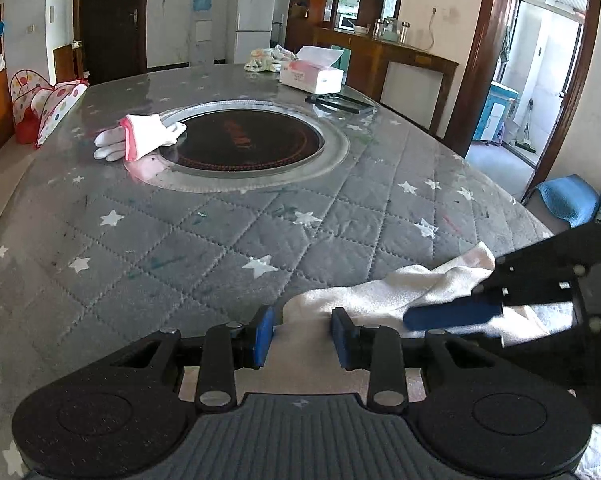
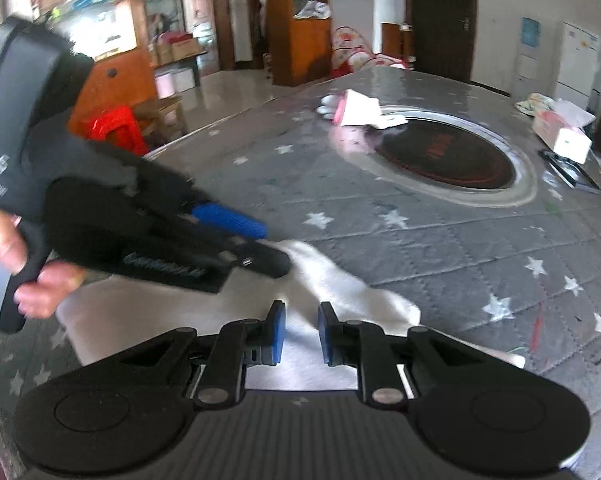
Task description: Fold clothes
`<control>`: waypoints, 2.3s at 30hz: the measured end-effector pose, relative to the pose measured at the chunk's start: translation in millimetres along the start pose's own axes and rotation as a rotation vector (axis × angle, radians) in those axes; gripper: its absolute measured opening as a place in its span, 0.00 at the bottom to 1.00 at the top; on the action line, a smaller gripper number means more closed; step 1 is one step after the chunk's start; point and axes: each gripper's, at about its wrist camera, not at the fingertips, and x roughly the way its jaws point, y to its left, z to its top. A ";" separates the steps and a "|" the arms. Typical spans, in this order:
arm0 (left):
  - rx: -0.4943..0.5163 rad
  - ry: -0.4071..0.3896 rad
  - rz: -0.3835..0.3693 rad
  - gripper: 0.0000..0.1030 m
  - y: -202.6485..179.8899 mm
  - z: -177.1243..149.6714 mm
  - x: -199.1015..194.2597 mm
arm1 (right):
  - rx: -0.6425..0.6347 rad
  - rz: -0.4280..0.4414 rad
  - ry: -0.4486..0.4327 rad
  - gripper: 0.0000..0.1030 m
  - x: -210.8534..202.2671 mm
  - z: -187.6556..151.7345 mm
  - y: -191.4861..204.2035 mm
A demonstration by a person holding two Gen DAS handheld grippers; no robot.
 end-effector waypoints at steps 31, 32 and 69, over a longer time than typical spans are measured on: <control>0.133 -0.076 -0.021 0.38 -53.3 -42.6 -75.4 | 0.023 -0.024 0.031 0.22 -76.8 -64.8 7.3; 0.137 -0.075 -0.029 0.38 -57.8 -45.3 -76.1 | 0.021 -0.027 0.027 0.22 -75.3 -66.8 7.8; 0.037 -0.082 -0.033 0.38 -50.2 -65.9 -85.4 | 0.125 -0.113 -0.032 0.21 -36.0 -26.7 -49.4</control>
